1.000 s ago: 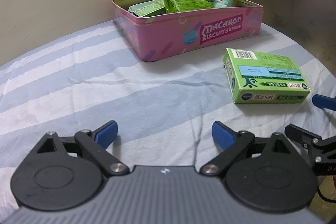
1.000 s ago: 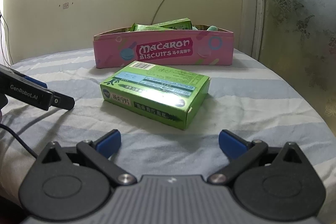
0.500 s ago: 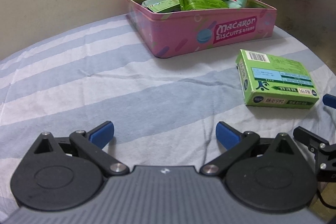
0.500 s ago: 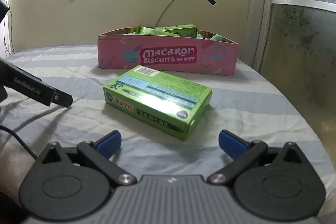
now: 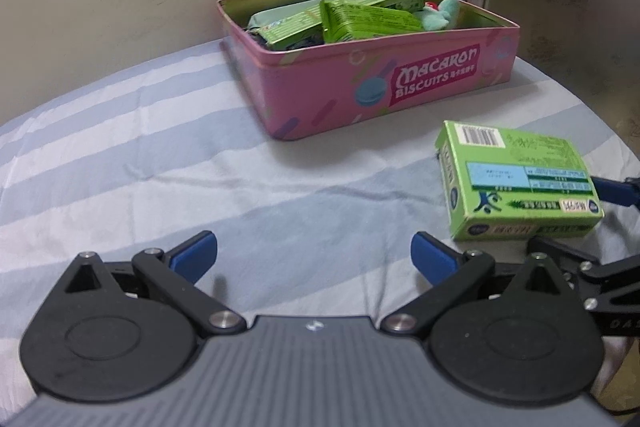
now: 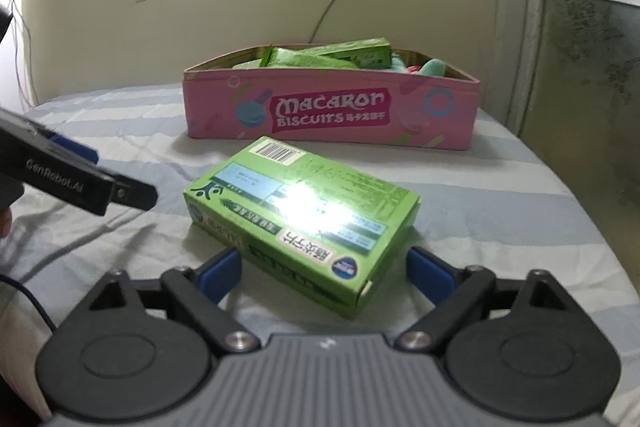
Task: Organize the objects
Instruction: 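Move the right tool to the small green box and close on it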
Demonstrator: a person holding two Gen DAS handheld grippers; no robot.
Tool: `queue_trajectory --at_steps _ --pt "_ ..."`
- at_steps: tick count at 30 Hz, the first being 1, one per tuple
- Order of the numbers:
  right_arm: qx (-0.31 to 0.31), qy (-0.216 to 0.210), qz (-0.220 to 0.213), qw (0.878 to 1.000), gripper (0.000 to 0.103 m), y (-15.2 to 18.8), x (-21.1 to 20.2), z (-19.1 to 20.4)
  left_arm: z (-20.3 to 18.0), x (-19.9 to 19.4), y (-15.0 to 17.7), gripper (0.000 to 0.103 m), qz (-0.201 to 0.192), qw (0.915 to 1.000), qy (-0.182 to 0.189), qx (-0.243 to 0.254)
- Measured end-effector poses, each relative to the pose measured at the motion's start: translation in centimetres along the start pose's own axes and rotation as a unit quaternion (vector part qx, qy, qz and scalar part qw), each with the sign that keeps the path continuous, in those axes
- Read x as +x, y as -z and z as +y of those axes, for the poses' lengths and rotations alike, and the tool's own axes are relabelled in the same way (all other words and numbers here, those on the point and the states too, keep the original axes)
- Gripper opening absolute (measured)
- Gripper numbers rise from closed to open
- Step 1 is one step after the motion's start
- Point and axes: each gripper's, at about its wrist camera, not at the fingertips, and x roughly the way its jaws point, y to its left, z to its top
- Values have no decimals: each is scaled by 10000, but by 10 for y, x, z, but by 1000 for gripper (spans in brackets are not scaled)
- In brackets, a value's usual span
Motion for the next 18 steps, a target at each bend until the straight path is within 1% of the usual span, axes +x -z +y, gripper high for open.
queue_trajectory --at_steps 1,2,3,6,14,18 --pt "-14 -56 13 10000 85 0 2 -1 -2 1 -2 103 4 10000 4 23" --pt "-24 -101 -3 9999 82 -1 3 -2 -5 3 -4 103 10 10000 6 55" --pt "-43 -131 -21 9999 75 -2 4 -4 -7 4 -5 103 15 10000 12 86" --pt "-60 -237 -43 9997 71 -4 7 -8 -13 8 -9 103 38 9999 18 138" --pt "-67 -355 -88 9993 70 -7 14 -22 -25 16 -15 103 93 9998 -39 198" --pt "-10 -341 -111 9994 73 -9 17 -27 -29 21 -19 103 122 9997 -63 224"
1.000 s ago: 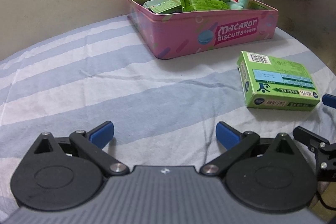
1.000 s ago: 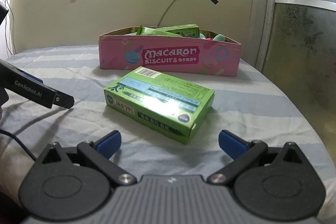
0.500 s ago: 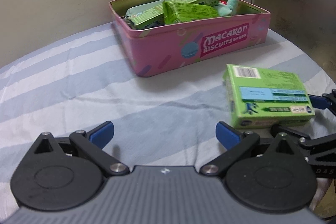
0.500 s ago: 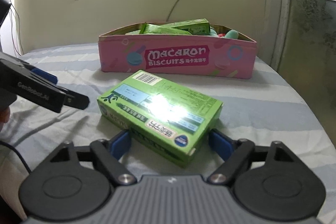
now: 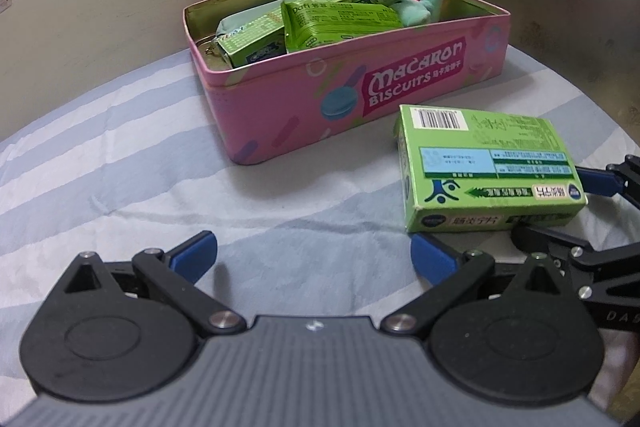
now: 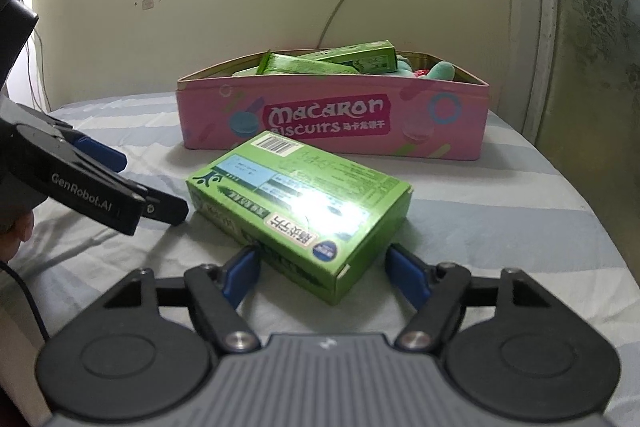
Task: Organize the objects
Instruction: 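Move the right tool to the small green box and close on it, then lift the small green box with the right tool and carry it over the tin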
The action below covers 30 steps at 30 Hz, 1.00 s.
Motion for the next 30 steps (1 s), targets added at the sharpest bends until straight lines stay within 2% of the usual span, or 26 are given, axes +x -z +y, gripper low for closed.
queue_trajectory --at_steps 8,14,19,22,24,30 --pt "4 -129 -33 9999 79 -2 4 -5 -5 10 -7 103 42 10000 30 67" --pt "14 -213 8 9998 79 -6 8 -7 -7 16 -12 103 55 9998 162 37" --pt "-57 -152 23 9999 79 -14 15 -8 -1 25 -20 103 99 9979 634 -37" --pt "-18 -147 12 9999 80 -15 17 -11 7 27 -28 103 79 9921 1250 -98" --pt "48 -142 2 9999 80 -15 18 -14 10 28 -34 103 63 9888 1489 -108" --pt "248 -146 -16 9996 80 -15 18 -24 3 27 -51 103 -85 9825 1863 25"
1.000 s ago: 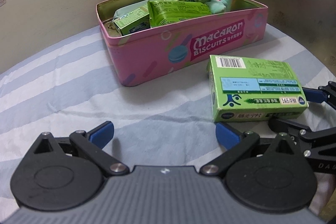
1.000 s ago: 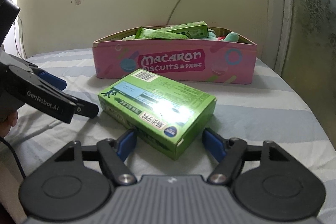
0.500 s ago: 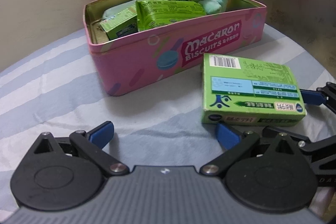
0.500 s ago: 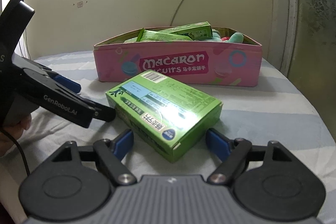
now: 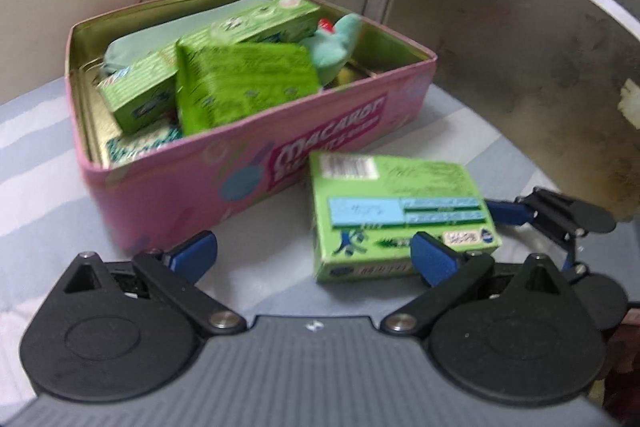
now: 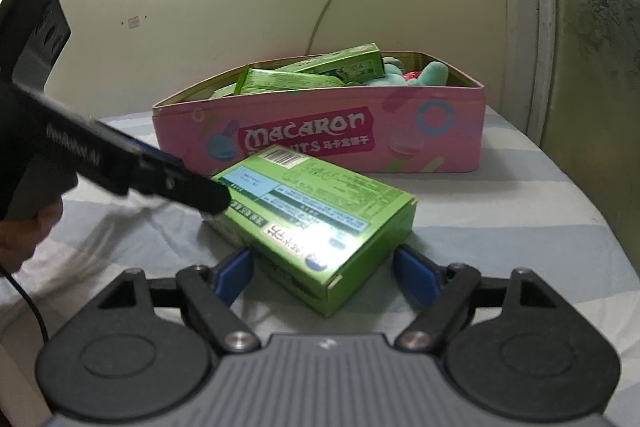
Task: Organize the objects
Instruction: 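Lift the small green box with the right tool and carry it over the tin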
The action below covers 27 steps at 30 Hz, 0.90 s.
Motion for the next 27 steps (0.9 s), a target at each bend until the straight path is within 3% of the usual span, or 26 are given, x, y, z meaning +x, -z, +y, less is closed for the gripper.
queue_trajectory --at_steps 6,9,11,13,16,21,27 --pt "-32 159 3 9999 80 2 -7 -7 2 12 -14 102 137 9986 451 -244" --pt "-13 190 -2 9998 80 4 -10 -11 -7 28 -15 84 437 9964 685 -222" --pt "4 174 11 9998 79 5 -11 -13 -12 32 -13 83 395 9956 836 -138" --pt "-11 75 5 10000 76 7 -10 -14 -20 33 -12 75 418 9938 1026 -56" --pt "-138 143 -42 9998 74 7 -18 -11 -30 28 -12 75 407 9944 976 77" --pt "13 0 -357 9994 74 -8 -41 -14 -33 4 -24 75 133 9937 1098 166" --pt "-623 -3 -842 9945 74 -76 -42 -1 -14 -32 -69 75 -566 9945 852 237"
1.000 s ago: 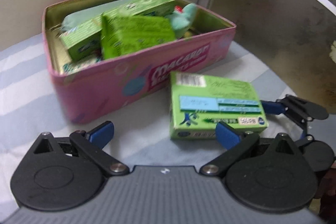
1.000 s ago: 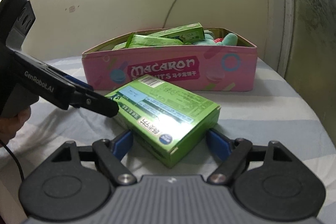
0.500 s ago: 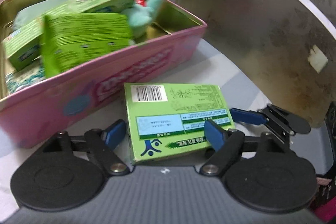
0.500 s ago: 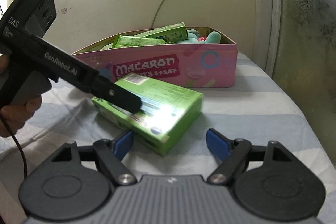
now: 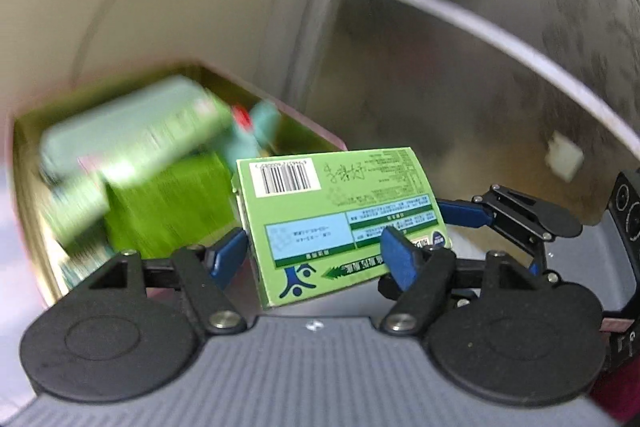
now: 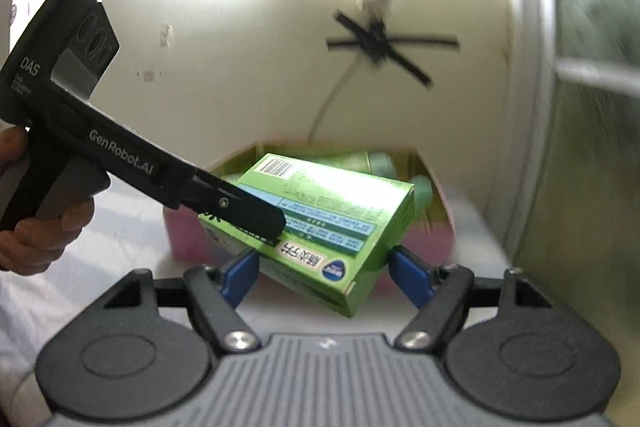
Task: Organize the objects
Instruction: 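Lift the small green box with the right tool and carry it over the tin, then lower the green box into the tin and open the right tool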
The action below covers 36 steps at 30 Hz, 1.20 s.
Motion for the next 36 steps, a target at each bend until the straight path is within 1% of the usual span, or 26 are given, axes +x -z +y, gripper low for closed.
queue_trajectory --at_steps 3,5,8,11,15,16,19,21,25,26,28,29,31,34,36 --pt "-269 -155 -73 9995 74 -40 37 2 20 -3 -30 76 -288 9989 -382 7" --pt "-272 -320 11 9991 74 -65 72 1 39 3 -49 76 -425 9966 -709 -40" --pt "-265 -517 268 9980 74 -93 126 2 72 20 -72 76 -503 9921 -1121 -243" --pt "-283 -618 647 9956 74 -107 182 3 106 35 -83 76 -465 9881 -1361 -551" --pt "-221 -718 1150 9905 74 -110 236 -1 139 60 -89 76 -286 9844 -1547 -789" --pt "-213 -727 1219 9896 74 -107 241 -3 145 66 -89 77 -278 9840 -1528 -867" --pt "-193 -758 1378 9874 74 -105 260 -8 167 77 -93 77 -342 9808 -1406 -1308" --pt "-249 -707 1484 9861 74 -104 269 -8 176 85 -93 75 -237 9799 -1359 -1441" --pt "-321 -606 1579 9851 76 -96 279 -6 172 108 -84 77 90 9794 -1596 -1236" --pt "-300 -620 1564 9853 79 -95 278 -6 169 110 -83 77 155 9789 -1653 -1188" --pt "-201 -639 1468 9869 80 -92 273 -7 162 104 -82 77 26 9793 -1698 -1102" --pt "-191 -614 1444 9874 82 -92 272 -9 158 101 -82 79 -3 9787 -1767 -1042" --pt "-166 -548 1399 9885 83 -88 264 -9 148 94 -81 79 -21 9772 -1909 -925" --pt "-10 -468 1231 9913 83 -86 247 -11 132 81 -79 79 -128 9730 -2171 -776" --pt "140 -448 1056 9933 83 -84 229 -11 129 69 -76 79 -205 9698 -2322 -723"
